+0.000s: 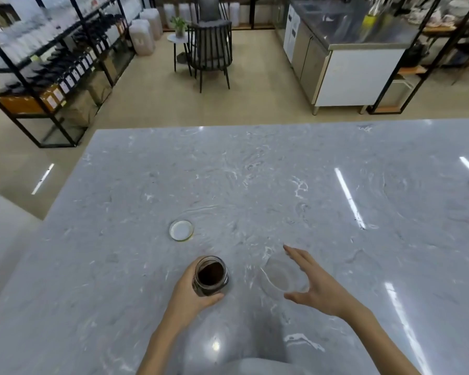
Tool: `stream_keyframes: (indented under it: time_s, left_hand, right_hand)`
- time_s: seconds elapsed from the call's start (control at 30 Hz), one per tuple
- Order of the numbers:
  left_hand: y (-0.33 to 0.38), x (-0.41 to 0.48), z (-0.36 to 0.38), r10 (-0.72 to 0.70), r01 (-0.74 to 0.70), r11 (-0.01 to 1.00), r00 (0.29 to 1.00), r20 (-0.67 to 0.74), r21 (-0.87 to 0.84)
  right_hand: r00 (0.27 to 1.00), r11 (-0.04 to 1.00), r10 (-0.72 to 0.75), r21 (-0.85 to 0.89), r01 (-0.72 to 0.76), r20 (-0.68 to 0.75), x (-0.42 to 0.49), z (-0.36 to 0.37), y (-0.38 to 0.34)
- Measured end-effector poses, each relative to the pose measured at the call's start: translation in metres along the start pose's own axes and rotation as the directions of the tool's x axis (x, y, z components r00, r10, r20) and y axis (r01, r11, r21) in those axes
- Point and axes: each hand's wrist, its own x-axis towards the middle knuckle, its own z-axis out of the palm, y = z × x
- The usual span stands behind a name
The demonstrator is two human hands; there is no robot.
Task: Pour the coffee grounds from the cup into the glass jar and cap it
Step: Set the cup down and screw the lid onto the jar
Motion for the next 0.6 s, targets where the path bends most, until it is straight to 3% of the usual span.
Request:
stream_keyframes:
  time_s: [0.33,0.6]
  left_hand:
    - [-0.003,0.007,-0.015,-0.055,0.049,0.998,0.988,0.144,0.048]
    - [0.002,0.009,-0.025,-0.121,0.098,0.989,0.965,0.232,0.107]
  right_hand:
    - [0.998,1.0,0.007,0.011,-0.008,0.068,0.008,0.005,0.003]
    - [0.994,0.98,-0.074,-0.178,0.086,0.074,0.013,0.01,0.012]
